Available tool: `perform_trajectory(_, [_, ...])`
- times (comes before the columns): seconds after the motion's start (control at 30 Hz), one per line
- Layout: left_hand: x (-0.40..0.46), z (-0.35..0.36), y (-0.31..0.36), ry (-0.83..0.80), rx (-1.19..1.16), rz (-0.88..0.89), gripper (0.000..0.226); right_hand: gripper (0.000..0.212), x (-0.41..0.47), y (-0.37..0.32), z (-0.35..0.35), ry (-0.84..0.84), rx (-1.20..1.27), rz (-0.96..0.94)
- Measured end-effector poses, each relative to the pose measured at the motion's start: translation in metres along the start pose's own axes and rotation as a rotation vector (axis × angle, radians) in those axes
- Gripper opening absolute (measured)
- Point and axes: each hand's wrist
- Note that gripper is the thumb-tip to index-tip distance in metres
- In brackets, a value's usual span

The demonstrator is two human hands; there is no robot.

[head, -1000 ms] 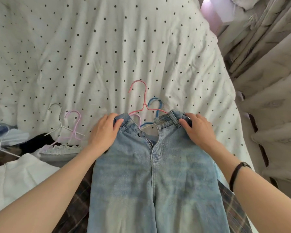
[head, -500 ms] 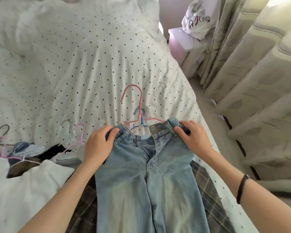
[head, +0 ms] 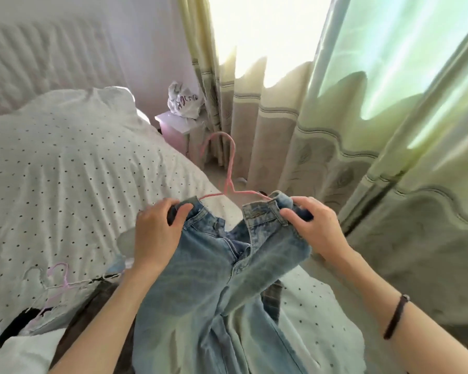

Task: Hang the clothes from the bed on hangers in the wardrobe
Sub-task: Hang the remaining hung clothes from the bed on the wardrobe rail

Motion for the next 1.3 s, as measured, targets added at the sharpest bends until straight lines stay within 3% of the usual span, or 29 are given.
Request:
perform_trajectory(0.13, [-0.012, 0.0, 0.083, 0.03, -0.083, 0.185, 0.024, 0.049, -0.059, -0.011, -0.098, 0.206, -0.088, 0.04])
perform_trajectory(0.27, [-0.031, 0.006, 0.172, -0.015, -0.196, 0.388, 0.026, 0.044, -0.133, -0.017, -0.186, 0.432, -0.201, 0.154])
perform_trajectory(0.43, [-0.098, 0.021, 0.284, -0.185, -0.327, 0.564, 0.032, 0.038, -0.249, -0.014, -0.278, 0.623, -0.297, 0.354])
perform_trajectory(0.57, [-0.163, 0.025, 0.355, -0.327, -0.471, 0.711, 0.041, 0.047, -0.347, -0.022, -0.329, 0.734, -0.38, 0.485])
perform_trajectory(0.77, [-0.275, 0.026, 0.429, -0.524, -0.607, 0.904, 0.023, 0.03, -0.493, -0.036, -0.362, 0.874, -0.411, 0.738])
perform_trajectory(0.9, [-0.353, 0.021, 0.466, -0.642, -0.671, 0.994, 0.021, 0.038, -0.576, -0.056, -0.381, 0.91, -0.499, 0.885])
perform_trajectory(1.03, [-0.422, 0.013, 0.497, -0.756, -0.749, 1.045, 0.019, 0.061, -0.643, -0.082, -0.396, 0.971, -0.584, 0.909])
perform_trajectory(1.23, [-0.509, -0.001, 0.538, -0.867, -0.864, 1.215, 0.028, 0.06, -0.728, -0.114, -0.403, 1.134, -0.556, 0.952])
perform_trajectory(1.3, [-0.537, -0.003, 0.553, -0.908, -0.889, 1.257, 0.029, 0.05, -0.753, -0.122, -0.402, 1.19, -0.569, 0.98])
Point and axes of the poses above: each hand's wrist, its own x-axis towards the middle knuckle, its own z-axis out of the palm, y = z × x, and after that the axes turned 5 degrees about x, right-handed
